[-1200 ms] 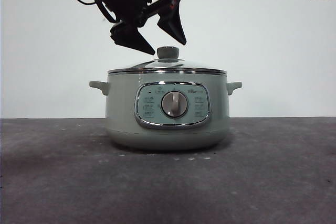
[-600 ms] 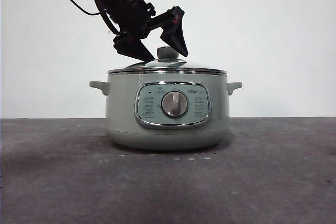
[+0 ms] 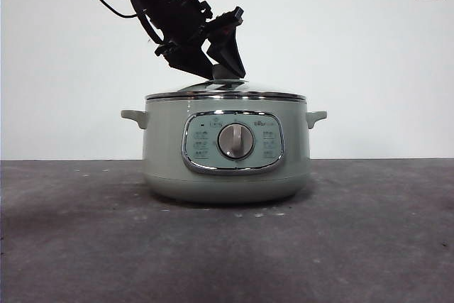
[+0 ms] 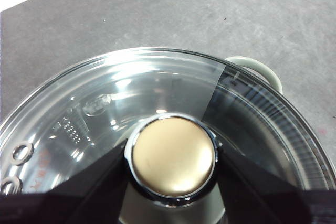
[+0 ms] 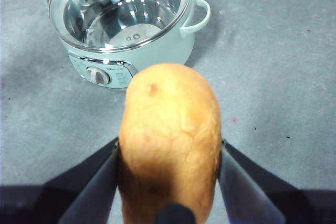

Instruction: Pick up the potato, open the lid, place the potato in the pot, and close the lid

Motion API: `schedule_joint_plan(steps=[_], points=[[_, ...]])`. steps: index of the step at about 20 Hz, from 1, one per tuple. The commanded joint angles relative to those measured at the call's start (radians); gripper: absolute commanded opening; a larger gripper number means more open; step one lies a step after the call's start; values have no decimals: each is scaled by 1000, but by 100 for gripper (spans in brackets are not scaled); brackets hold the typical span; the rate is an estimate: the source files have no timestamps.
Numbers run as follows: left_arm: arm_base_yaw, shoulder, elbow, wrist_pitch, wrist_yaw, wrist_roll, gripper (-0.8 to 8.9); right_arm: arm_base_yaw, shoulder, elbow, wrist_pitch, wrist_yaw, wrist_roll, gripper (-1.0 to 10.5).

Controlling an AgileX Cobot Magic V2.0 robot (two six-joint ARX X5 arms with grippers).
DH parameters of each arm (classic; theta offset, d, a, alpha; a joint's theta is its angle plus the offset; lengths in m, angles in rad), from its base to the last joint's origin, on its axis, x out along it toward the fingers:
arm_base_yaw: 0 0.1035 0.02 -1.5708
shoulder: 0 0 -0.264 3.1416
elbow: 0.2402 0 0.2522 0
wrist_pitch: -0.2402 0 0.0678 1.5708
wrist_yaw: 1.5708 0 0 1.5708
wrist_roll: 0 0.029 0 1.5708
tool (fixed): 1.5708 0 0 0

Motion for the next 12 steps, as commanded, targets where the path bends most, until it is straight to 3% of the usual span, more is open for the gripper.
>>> schedule_joint_plan(steps=[1,12], points=[[-3,13,3,-15,8,-17,-8,1,11,1,8,0,2,-12],[3,-19,272,-196,11,-12,-8,1,69,1,54,-2,-3,-12]])
